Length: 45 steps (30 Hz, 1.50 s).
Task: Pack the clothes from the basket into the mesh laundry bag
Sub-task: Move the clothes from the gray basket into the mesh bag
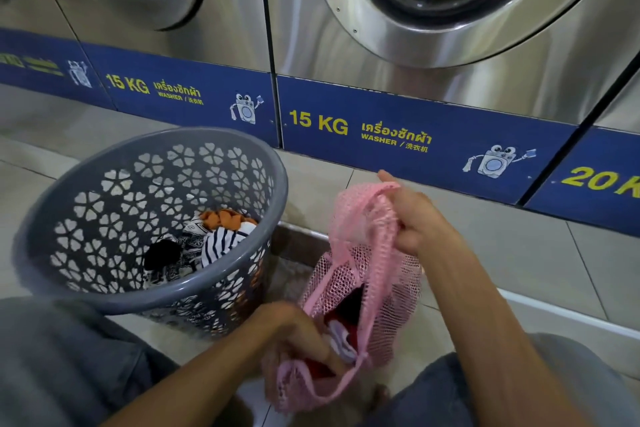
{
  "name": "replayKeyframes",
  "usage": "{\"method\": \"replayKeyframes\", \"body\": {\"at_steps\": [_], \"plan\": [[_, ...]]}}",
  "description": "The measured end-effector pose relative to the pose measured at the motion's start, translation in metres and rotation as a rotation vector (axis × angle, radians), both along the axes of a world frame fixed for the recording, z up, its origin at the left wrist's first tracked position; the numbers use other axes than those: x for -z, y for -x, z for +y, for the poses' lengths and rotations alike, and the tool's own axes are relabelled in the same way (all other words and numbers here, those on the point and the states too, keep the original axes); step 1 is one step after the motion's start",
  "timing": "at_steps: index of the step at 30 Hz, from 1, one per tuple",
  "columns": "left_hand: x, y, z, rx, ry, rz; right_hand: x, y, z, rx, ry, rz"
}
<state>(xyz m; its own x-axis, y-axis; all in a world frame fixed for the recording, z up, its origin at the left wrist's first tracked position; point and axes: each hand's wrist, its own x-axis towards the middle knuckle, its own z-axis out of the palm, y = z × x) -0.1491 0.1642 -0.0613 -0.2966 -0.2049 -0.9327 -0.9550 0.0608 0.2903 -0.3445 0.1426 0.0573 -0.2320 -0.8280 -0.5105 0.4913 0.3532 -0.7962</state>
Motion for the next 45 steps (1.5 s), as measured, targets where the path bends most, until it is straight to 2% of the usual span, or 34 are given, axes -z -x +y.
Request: {"method": "replayKeyframes", "body": {"at_steps": [3, 7, 10, 14, 17, 19, 21, 23, 26, 29, 31, 33, 35, 39, 41, 43, 45], "plan": [[-0.009, -0.010, -0.014, -0.116, 0.230, 0.054, -0.008, 0.014, 0.001, -0.051, -0.018, 0.015], [-0.025, -0.022, -0.031, -0.166, 0.547, 0.060, -0.012, 0.020, 0.006, -0.162, -0.066, 0.356], [-0.042, -0.019, -0.035, -0.150, 0.515, 0.057, -0.006, 0.019, 0.003, -0.261, -0.116, 0.557], [-0.060, -0.012, -0.053, -0.245, 0.562, 0.135, -0.006, 0.008, 0.006, -0.455, -0.178, 0.638], [-0.086, -0.008, -0.063, -0.383, 0.527, 0.200, -0.009, 0.004, 0.005, -0.509, -0.140, 0.518], [-0.101, -0.006, -0.063, -0.283, 0.477, 0.234, -0.008, 0.005, 0.002, -0.474, -0.089, 0.387], [-0.114, -0.008, -0.062, -0.090, 0.496, 0.232, -0.009, 0.004, -0.002, -0.398, -0.055, 0.249], [-0.128, -0.011, -0.066, -0.037, 0.540, 0.314, -0.009, 0.002, -0.004, -0.316, -0.054, 0.142], [-0.148, -0.019, -0.081, -0.312, 0.562, 0.545, -0.008, -0.008, -0.005, -0.248, -0.067, 0.039], [-0.155, -0.035, -0.112, -0.642, 0.700, 0.726, 0.000, -0.022, -0.010, -0.217, -0.061, -0.021], [-0.145, -0.048, -0.140, -0.808, 0.809, 0.732, 0.002, -0.028, -0.017, -0.193, -0.061, -0.053], [-0.121, -0.063, -0.170, -0.847, 0.866, 0.621, 0.003, -0.035, -0.023, -0.184, -0.072, -0.088], [-0.086, -0.076, -0.196, -0.710, 0.855, 0.436, 0.004, -0.041, -0.029, -0.175, -0.082, -0.101], [-0.006, -0.094, -0.237, -0.050, 0.796, -0.033, 0.011, -0.055, -0.037, -0.256, -0.122, -0.043], [0.032, -0.100, -0.251, 0.160, 0.736, -0.140, 0.013, -0.059, -0.041, -0.312, -0.146, 0.020], [0.083, -0.110, -0.267, 0.286, 0.646, -0.213, 0.019, -0.061, -0.045, -0.377, -0.153, 0.100], [0.111, -0.115, -0.265, 0.393, 0.682, -0.270, 0.023, -0.062, -0.048, -0.424, -0.153, 0.205]]}}
